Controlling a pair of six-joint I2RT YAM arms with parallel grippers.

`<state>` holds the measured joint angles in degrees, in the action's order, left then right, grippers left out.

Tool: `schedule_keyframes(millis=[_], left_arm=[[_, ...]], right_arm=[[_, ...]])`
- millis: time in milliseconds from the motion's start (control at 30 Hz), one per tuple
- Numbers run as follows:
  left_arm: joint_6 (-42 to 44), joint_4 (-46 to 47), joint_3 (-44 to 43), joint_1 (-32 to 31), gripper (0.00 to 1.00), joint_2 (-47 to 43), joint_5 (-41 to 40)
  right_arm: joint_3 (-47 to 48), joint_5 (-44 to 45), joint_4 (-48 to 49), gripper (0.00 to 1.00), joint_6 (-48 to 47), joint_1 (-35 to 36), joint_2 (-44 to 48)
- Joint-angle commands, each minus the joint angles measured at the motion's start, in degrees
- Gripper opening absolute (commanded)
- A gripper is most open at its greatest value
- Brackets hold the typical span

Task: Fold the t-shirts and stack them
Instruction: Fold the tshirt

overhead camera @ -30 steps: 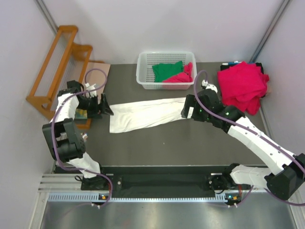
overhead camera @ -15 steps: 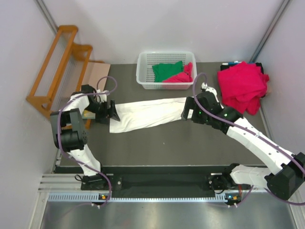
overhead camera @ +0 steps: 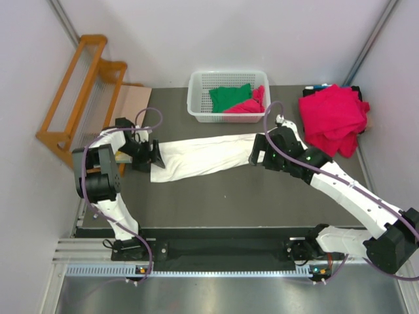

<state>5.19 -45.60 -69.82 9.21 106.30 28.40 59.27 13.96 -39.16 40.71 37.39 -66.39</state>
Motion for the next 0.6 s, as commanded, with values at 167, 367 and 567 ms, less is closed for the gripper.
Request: schedule_keyframes(millis=[167,367,567], left_arm=[[-1.1,4.2,1.1,-2.9,0.63,2.5,-2.7],[-2.6,3.5,-1.7,-4.7,0.3,3.0,-1.8],[-1.8,-0.7,-5.9,-4.7,0.0,2.6,-1.8]], right_arm=[[-0.2,1.7,1.5,1.0,0.8,0.7,0.5],[-0.5,2.1,1.3,1.0,0.9,0.7,0.8],[-0.9,2.3,1.2,1.0,0.8,0.6,1.2]])
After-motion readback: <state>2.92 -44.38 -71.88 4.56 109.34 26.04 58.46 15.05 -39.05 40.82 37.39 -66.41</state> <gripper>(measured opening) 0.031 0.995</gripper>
